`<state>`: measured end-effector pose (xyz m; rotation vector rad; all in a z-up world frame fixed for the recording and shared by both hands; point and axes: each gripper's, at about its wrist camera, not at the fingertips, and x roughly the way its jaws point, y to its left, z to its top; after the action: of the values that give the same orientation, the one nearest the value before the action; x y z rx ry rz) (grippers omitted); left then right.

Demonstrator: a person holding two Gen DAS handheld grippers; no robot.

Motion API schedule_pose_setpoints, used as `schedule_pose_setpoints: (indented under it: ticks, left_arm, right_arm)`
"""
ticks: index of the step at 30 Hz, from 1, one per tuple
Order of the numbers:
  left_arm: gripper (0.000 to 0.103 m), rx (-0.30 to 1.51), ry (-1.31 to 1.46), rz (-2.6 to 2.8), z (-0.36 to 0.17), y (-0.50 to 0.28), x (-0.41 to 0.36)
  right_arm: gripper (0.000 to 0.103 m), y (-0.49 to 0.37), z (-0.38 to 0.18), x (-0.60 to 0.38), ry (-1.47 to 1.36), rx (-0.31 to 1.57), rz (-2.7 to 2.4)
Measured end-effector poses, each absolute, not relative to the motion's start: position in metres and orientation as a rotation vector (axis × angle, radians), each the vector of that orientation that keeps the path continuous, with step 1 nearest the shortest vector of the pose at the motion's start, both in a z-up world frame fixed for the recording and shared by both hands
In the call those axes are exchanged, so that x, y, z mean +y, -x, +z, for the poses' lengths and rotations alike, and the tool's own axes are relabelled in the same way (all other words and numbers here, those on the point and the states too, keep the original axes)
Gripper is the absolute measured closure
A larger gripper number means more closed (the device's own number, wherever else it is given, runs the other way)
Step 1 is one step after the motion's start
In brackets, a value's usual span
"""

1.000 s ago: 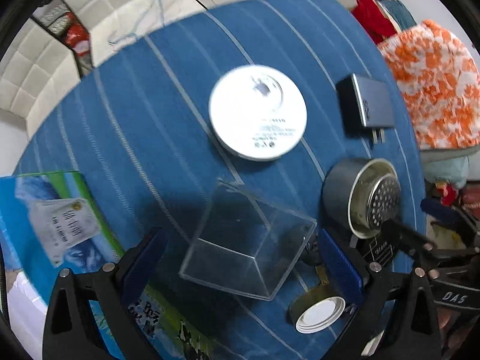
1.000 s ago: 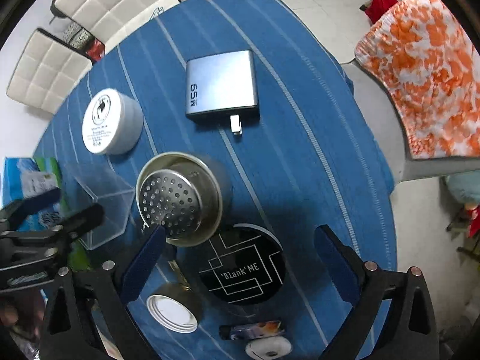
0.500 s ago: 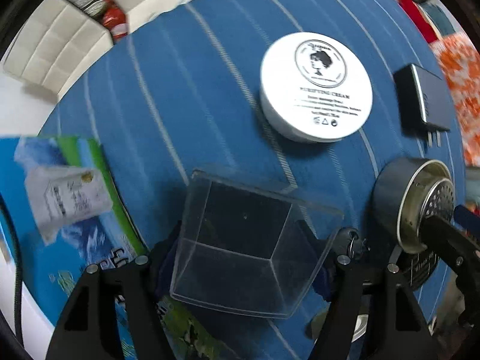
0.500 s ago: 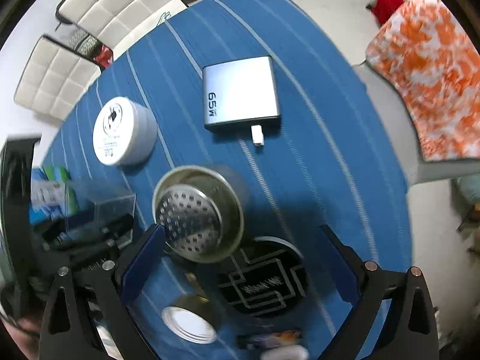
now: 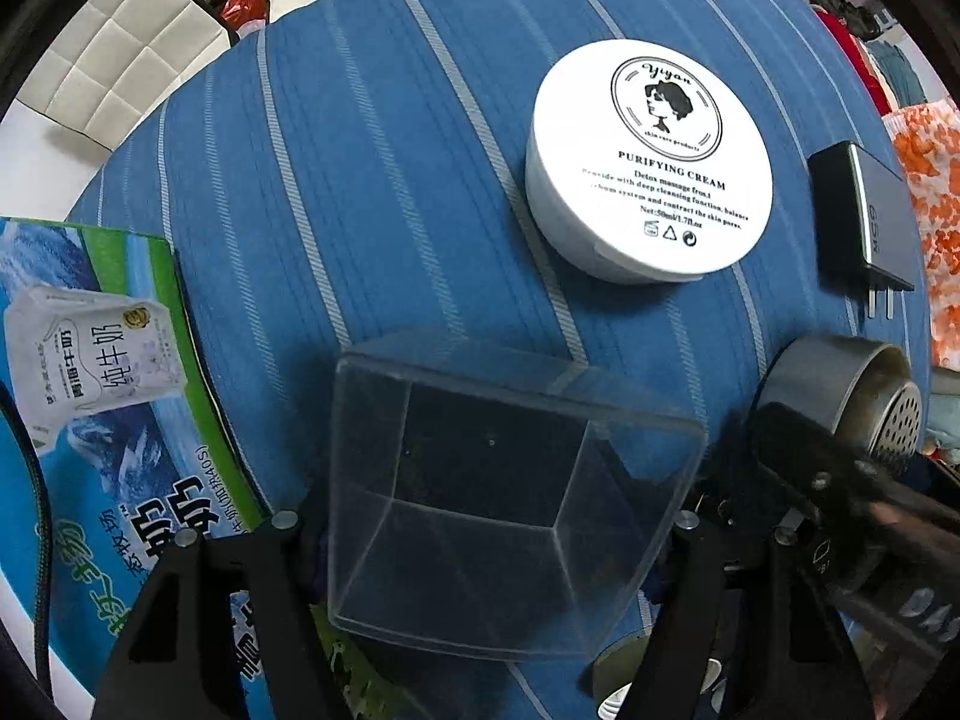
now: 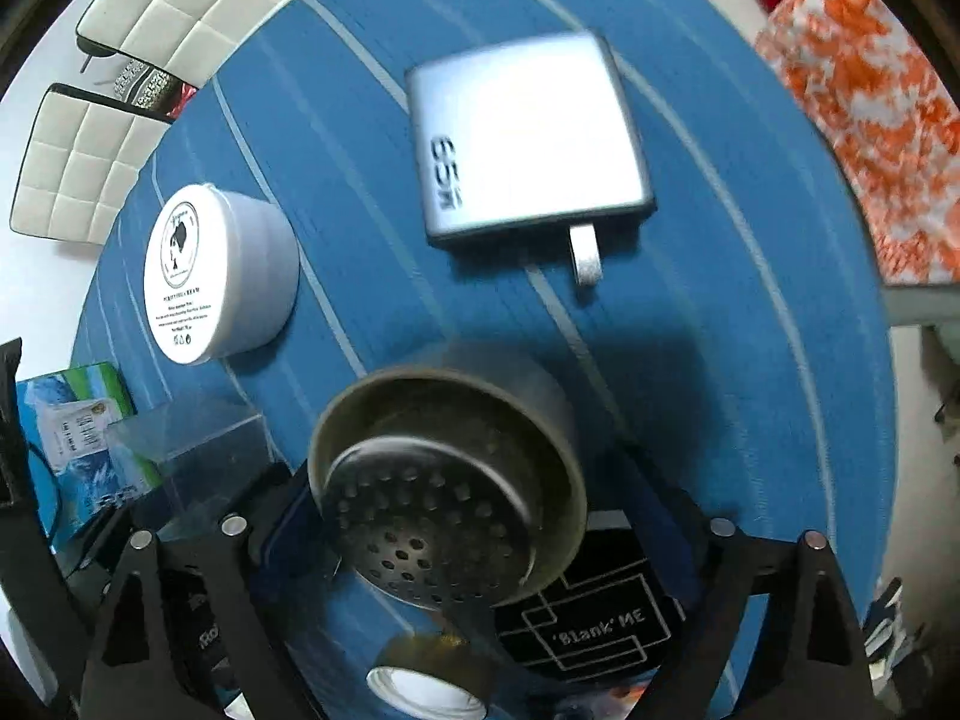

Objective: Organize rigid objects
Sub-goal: 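Grasp the clear plastic box with the left gripper while the right grasps the metal strainer cup, then carry the clear box and strainer cup into the blue box with both grippers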

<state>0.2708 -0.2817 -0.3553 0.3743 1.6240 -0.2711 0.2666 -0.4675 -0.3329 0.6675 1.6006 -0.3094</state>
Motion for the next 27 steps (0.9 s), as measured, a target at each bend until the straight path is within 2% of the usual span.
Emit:
schedule_pose_setpoints:
  ticks: [2, 4, 5, 19, 27]
  left_arm:
    - [0.037, 1.625, -0.371, -0.271, -0.354, -0.271, -0.28]
    - [0.039, 1.625, -0.373, -0.268, -0.358, -0.283, -0.281]
    - [0.039, 1.625, -0.377, -0.265, -0.349, -0.295, -0.277]
    - [0.04, 1.564, -0.347, -0.271, -0.313, -0.27, -0.287]
    - [0.04, 1.471, -0.325, -0.296, -0.262, -0.243, -0.294]
  right_arm:
    - [0.014, -0.269, -0.333, -0.461, -0.617, 1.606, -0.328]
    - [0.027, -0.273, -0.33, -0.454, -0.561, 1.598, -0.356]
    - [0.028, -0.275, -0.327, -0.451, -0.528, 1.586, -0.33]
    - [0.03, -0.239, -0.311, -0.488, -0.541, 1.582, -0.363]
    - [0.03, -0.213, -0.283, -0.503, -0.534, 1.545, -0.368]
